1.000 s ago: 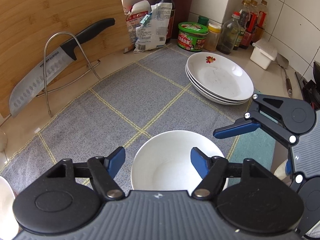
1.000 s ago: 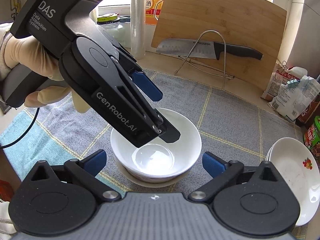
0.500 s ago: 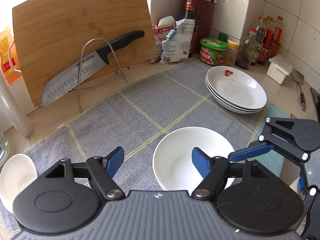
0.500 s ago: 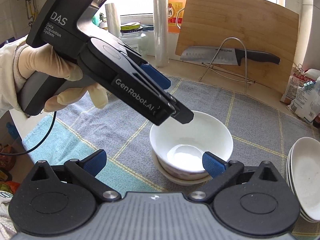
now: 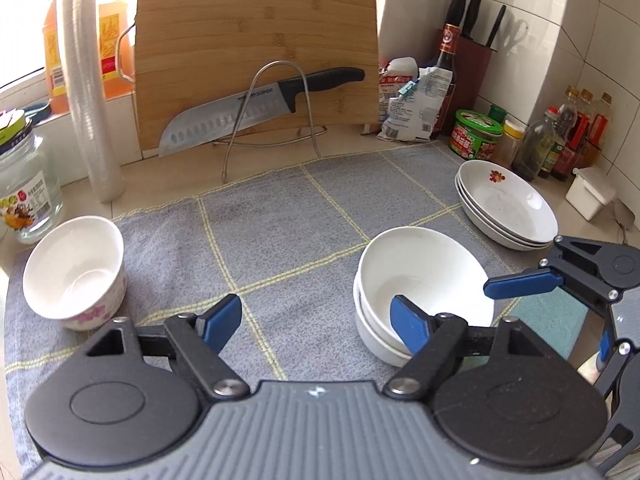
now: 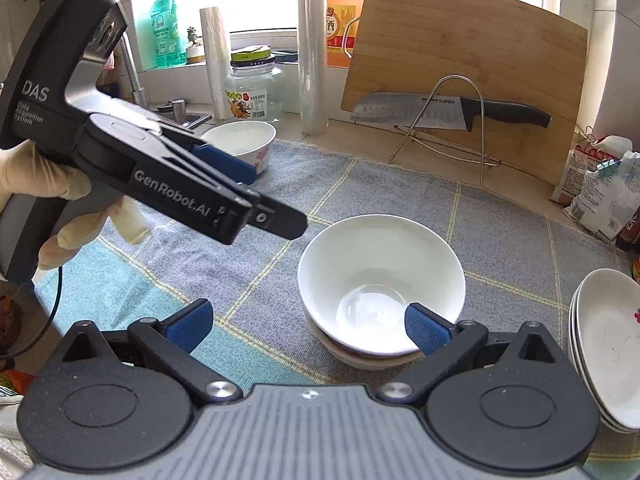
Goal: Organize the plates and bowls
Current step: 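Move the left gripper toward the pink-flowered bowl by the glass jar, then grasp the rim of the pink-flowered bowl with the left gripper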
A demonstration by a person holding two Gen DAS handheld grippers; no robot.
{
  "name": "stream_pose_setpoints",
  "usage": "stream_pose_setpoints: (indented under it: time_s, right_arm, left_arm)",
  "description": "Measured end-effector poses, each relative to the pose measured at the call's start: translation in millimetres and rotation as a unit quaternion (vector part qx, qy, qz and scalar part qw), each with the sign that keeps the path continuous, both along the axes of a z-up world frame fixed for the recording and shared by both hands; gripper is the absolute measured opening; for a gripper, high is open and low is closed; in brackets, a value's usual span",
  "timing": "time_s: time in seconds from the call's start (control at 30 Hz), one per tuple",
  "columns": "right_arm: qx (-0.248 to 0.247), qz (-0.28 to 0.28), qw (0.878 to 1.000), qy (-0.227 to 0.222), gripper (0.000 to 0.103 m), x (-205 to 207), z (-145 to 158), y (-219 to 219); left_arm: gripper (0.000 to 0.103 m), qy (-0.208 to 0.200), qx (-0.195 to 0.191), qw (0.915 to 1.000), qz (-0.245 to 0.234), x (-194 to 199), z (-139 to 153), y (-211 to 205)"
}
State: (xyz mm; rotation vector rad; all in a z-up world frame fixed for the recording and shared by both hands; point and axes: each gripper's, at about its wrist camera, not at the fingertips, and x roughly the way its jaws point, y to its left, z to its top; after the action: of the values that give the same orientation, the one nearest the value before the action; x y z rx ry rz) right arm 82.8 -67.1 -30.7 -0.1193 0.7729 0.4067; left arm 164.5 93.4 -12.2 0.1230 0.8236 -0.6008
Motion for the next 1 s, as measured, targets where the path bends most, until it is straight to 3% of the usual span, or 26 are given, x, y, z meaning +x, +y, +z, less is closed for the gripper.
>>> stream_pose_setpoints:
  time_s: [0.3, 0.53, 0.77, 1.0]
  right_arm:
    - [-0.005, -0.018, 1.0, -0.013, 0.103, 16, 6, 15]
    - [-0.02, 0.008, 0.999, -0.033, 0.103, 30, 10, 50]
    - [-0.045, 0.043, 0.997, -0.049, 0.103, 55, 7, 101]
    - [-0.052, 0.054, 0.996, -0.057, 0.103, 84, -3, 151]
  left_arm:
    - [0.085, -0.006, 0.016, 0.9967, 0.079, 1, -14, 47]
    - [0.085, -0.011, 0.027, 0.993, 0.115, 10, -16, 80]
    - [0.085, -0.033, 0.058, 0.9926, 0.101, 38, -3, 113]
    - [0.085, 0.006, 0.05, 0.9957, 0.078, 90, -2, 143]
